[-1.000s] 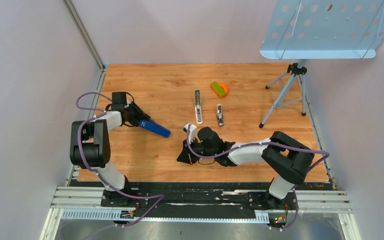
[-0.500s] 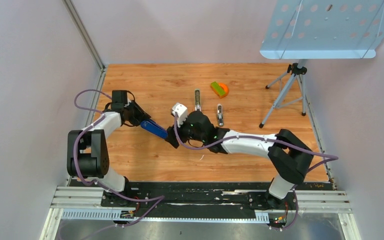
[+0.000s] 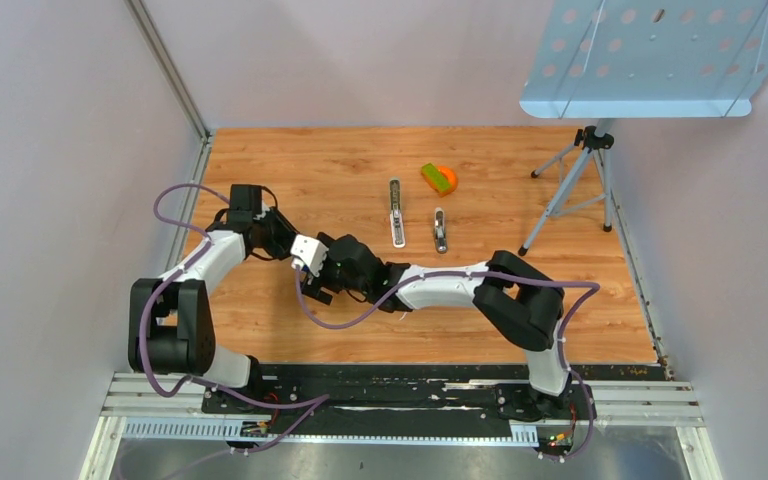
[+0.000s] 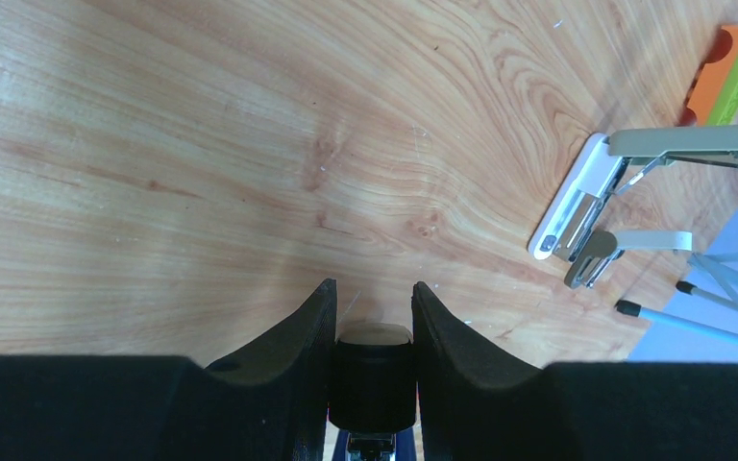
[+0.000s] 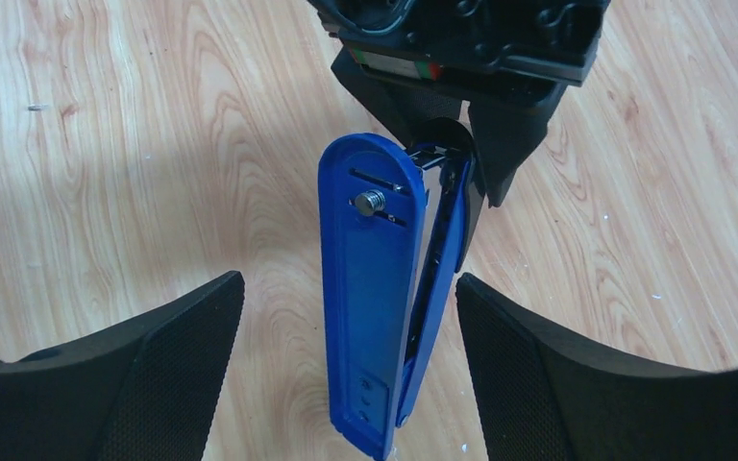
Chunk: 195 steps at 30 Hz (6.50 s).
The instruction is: Load the staples into the stapler
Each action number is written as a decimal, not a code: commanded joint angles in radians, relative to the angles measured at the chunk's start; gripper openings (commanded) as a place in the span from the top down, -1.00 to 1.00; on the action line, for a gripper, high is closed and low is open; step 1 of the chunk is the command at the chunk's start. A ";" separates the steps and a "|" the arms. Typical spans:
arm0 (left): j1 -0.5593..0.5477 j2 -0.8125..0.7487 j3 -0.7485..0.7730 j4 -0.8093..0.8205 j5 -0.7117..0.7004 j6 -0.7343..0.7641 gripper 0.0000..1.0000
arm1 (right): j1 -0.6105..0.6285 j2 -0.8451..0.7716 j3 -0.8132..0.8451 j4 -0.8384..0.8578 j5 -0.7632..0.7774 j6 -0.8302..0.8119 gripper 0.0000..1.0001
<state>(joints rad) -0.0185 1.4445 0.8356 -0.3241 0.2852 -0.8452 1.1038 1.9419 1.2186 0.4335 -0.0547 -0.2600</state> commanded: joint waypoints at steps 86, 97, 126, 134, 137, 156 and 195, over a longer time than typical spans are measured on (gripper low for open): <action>-0.270 -0.397 -0.050 0.105 0.223 -0.189 0.59 | 0.001 -0.474 -0.476 0.459 0.075 -0.678 1.00; -0.192 -0.276 0.029 0.065 0.186 -0.089 0.82 | 0.038 -0.554 -0.568 0.463 -0.008 -0.645 1.00; -0.189 -0.131 -0.138 0.360 0.165 -0.142 0.24 | 0.101 -0.493 -0.507 0.726 -0.072 -0.455 1.00; -0.189 -0.137 -0.237 0.415 0.217 -0.187 0.10 | 0.102 -0.495 -0.454 0.811 -0.062 -0.422 1.00; -0.189 -0.152 -0.268 0.454 0.234 -0.236 0.03 | 0.101 -0.480 -0.432 0.857 -0.032 -0.420 1.00; -0.152 -0.343 -0.217 0.222 0.246 -0.253 -0.36 | 0.101 -0.432 -0.412 0.956 -0.023 -0.485 1.00; -0.261 -0.313 0.408 -0.479 0.468 0.500 -0.46 | 0.308 -0.385 -0.496 0.827 0.111 -1.408 1.00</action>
<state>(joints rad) -0.2569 1.1267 1.2743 -0.7723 0.7212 -0.3908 1.3911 1.5635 0.6769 1.1286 0.0315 -1.6024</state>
